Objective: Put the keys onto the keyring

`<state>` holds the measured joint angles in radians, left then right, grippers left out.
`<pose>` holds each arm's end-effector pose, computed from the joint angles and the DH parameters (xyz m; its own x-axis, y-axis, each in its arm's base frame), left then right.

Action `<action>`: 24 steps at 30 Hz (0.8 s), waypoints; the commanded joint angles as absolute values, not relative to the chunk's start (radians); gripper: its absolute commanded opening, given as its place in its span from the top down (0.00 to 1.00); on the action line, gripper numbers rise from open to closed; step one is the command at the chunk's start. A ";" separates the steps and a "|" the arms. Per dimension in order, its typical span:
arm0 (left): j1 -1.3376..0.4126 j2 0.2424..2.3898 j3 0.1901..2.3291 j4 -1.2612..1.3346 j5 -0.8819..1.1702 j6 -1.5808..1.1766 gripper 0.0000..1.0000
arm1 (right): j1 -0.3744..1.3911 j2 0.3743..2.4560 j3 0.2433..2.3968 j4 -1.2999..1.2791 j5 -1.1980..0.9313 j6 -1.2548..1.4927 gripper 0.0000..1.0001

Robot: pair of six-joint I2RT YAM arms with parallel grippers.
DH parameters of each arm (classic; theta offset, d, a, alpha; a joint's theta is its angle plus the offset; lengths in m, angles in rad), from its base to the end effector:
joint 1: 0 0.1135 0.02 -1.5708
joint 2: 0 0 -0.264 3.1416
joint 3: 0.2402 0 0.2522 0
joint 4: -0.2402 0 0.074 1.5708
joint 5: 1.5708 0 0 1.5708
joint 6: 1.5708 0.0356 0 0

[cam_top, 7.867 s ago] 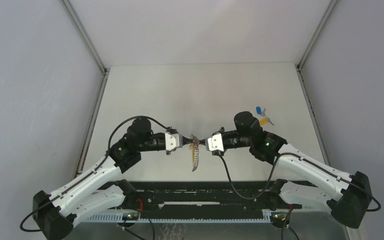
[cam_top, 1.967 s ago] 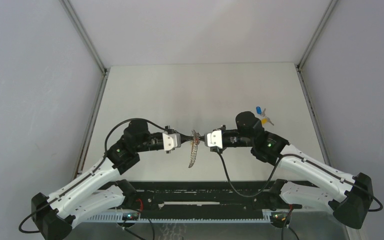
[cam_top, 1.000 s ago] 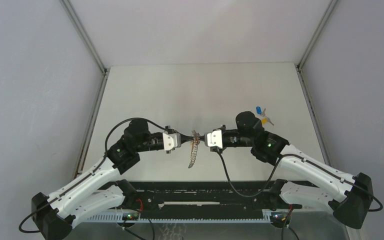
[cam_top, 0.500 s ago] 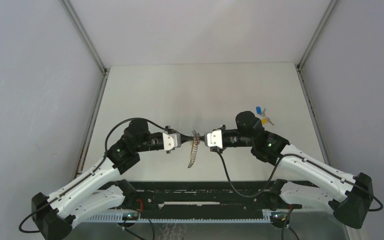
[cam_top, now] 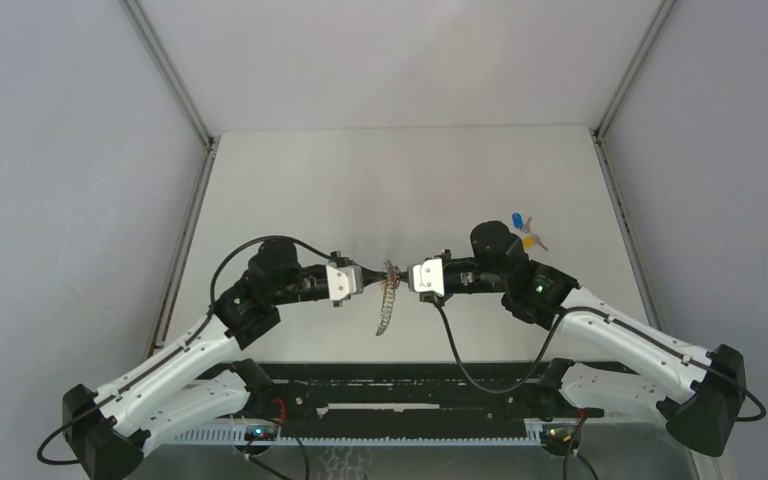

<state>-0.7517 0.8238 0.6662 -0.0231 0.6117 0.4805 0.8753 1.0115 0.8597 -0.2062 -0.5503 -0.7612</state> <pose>0.1273 -0.1470 0.3095 0.3327 0.2070 -0.9200 0.9224 0.1315 0.3632 0.1324 0.1876 0.3230 0.5053 -0.3121 -0.8045 -0.8559 -0.0624 -0.5134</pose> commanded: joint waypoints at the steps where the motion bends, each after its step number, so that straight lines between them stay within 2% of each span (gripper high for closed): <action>1: -0.771 0.802 0.670 0.074 0.600 0.462 1.00 | 0.896 1.017 0.910 -0.166 -0.580 -0.733 1.00; 18: -0.793 0.801 0.655 0.132 0.632 0.459 1.00 | 0.884 1.034 0.923 -0.177 -0.651 -0.735 1.00; 24: -0.803 0.799 0.650 0.155 0.623 0.450 1.00 | 0.876 1.043 0.927 -0.152 -0.614 -0.696 1.00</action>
<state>-0.7784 0.8188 0.6571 0.0055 0.5873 0.4782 0.8707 1.0298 0.8764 -0.2276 -0.5896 -0.7410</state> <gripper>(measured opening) 0.010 0.003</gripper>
